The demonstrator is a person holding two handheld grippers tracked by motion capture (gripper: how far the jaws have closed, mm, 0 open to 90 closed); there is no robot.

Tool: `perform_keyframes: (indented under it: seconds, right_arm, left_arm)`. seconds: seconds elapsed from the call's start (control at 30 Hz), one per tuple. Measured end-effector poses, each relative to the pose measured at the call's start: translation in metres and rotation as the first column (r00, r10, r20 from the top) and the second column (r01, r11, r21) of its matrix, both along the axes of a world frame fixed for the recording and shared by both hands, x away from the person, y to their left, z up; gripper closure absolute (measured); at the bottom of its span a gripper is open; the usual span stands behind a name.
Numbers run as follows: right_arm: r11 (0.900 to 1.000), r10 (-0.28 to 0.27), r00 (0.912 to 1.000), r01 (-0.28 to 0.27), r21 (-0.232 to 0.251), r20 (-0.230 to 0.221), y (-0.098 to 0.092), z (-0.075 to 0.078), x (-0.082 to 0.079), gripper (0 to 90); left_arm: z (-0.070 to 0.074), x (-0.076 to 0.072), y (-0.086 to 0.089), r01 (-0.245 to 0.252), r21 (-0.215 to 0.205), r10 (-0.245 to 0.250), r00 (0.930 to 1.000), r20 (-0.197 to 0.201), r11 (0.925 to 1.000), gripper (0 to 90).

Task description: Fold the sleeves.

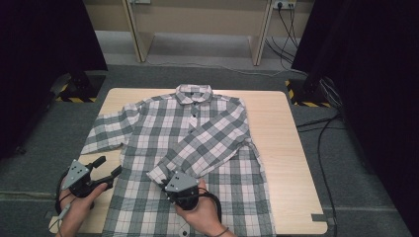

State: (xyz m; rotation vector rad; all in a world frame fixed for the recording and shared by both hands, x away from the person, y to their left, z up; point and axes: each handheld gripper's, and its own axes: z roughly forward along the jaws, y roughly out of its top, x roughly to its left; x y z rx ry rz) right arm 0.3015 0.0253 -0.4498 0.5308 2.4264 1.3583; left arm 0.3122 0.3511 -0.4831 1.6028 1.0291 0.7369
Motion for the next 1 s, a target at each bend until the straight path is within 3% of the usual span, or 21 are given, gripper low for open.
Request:
perform_keyframes:
  seconds: [0.1, 0.2, 0.3, 0.4, 0.63, 1.0]
  right_arm:
    - [0.999, 0.040, 0.9990, -0.040, 0.026, -0.017, 0.004, 0.004, -0.005, 76.9]
    - [0.996, 0.081, 0.9967, -0.081, 0.045, -0.003, 0.009, 0.011, -0.012, 65.1]
    - [0.994, 0.088, 0.9961, -0.087, 0.062, -0.002, 0.010, 0.018, -0.014, 53.7]
    - [0.995, 0.079, 0.9968, -0.078, 0.061, -0.015, 0.007, 0.020, -0.011, 43.7]
    - [0.999, 0.022, 0.9994, -0.021, 0.035, -0.029, -0.008, 0.021, 0.001, 30.8]
    - [0.998, -0.070, 0.9973, 0.070, -0.001, -0.024, -0.042, 0.017, 0.019, 25.6]
  left_arm:
    - [0.000, 0.000, 0.000, 0.000, 0.000, 0.000, 1.0000, 0.000, 1.0000, 25.3]
    - [0.000, 0.000, 0.000, 0.000, 0.000, 0.000, 1.0000, 0.001, 1.0000, 25.3]
    - [0.000, 0.000, 0.000, 0.000, 0.001, 0.000, 1.0000, 0.001, 1.0000, 25.3]
    - [0.000, 0.000, 0.000, 0.001, 0.001, -0.001, 1.0000, 0.001, 1.0000, 25.3]
    - [0.000, 0.000, 0.000, 0.000, 0.002, 0.000, 1.0000, 0.001, 1.0000, 25.3]
    - [0.000, 0.000, 0.000, -0.002, 0.002, 0.002, 1.0000, 0.000, 1.0000, 25.3]
